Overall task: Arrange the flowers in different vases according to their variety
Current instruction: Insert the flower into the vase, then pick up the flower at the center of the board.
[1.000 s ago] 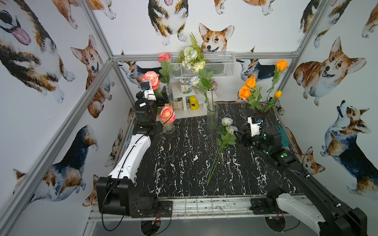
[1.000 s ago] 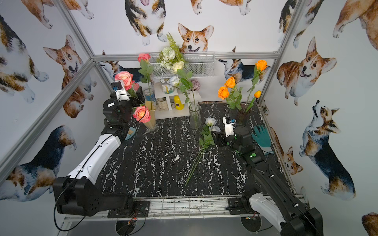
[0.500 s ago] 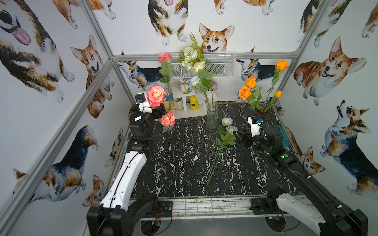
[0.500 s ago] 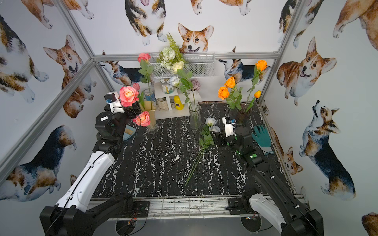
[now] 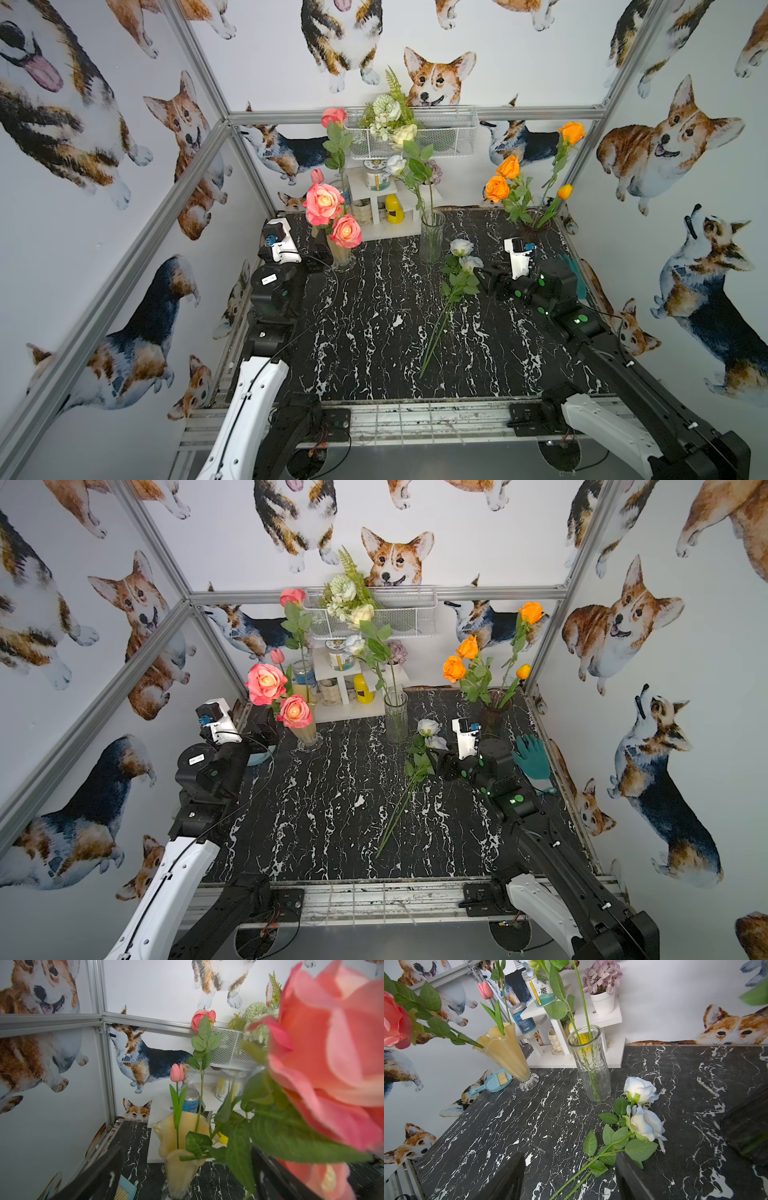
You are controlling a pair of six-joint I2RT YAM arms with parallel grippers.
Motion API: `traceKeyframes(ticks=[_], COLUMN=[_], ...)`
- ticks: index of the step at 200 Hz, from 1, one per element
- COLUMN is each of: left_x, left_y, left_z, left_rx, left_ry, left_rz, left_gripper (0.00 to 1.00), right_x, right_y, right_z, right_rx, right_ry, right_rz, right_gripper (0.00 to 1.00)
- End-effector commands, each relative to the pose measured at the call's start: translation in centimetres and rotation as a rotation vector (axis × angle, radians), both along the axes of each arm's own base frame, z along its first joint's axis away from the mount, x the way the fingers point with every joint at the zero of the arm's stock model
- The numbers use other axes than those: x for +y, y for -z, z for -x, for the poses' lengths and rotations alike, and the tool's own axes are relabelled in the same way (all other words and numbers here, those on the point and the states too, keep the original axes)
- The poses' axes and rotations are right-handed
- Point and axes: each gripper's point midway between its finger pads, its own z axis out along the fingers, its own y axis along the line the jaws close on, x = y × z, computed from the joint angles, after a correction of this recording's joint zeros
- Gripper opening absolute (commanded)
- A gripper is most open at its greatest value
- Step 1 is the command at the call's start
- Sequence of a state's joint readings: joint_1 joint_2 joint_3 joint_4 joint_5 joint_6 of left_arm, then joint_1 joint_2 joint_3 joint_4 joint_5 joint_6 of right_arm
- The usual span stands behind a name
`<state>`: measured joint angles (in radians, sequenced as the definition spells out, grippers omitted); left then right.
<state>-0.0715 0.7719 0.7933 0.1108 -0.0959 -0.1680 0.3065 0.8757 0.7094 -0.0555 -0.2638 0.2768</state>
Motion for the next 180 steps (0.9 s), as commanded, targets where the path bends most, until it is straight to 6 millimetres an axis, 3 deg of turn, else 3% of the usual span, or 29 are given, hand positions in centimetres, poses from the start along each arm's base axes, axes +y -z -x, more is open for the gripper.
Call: traceKeyframes(ticks=[1,26,29,34,94,145,180], left_x=[-0.5,-1.0,-1.1,-1.2,-3.8,-6.7,-9.7], left_y=[1.8,3.5,5.2,5.9,11.8,15.3,17.2], left_z=[0.7,1.5,1.4,1.5,2.4,3.1,3.6], left_rx=[0.055,0.101,0.139,0.16,0.358,0.519,0.606], left_ry=[0.033,0.063,0.066,0.076,0.217,0.325,0.409], left_rz=[0.029,0.05,0.051,0.051,0.08,0.043,-0.017], left_gripper=[1.0,1.0,1.0,1.0,1.0,1.0,1.0], right_x=[0.2,0.2,0.2,0.3,0.7,0.7,1.0], right_y=[-0.3,0.4,0.5,0.7,3.7,6.2,7.7], right_z=[0.2,0.3,0.3,0.3,0.3,0.4,0.4], right_rx=[-0.001,0.024,0.027,0.035,0.134,0.209,0.264], right_ry=[-0.01,-0.01,-0.009,-0.011,-0.021,-0.009,-0.018], right_rz=[-0.02,-0.023,-0.024,-0.025,-0.036,-0.036,-0.045], right_gripper=[0.73,0.73,0.73,0.73,0.73,0.73,0.72])
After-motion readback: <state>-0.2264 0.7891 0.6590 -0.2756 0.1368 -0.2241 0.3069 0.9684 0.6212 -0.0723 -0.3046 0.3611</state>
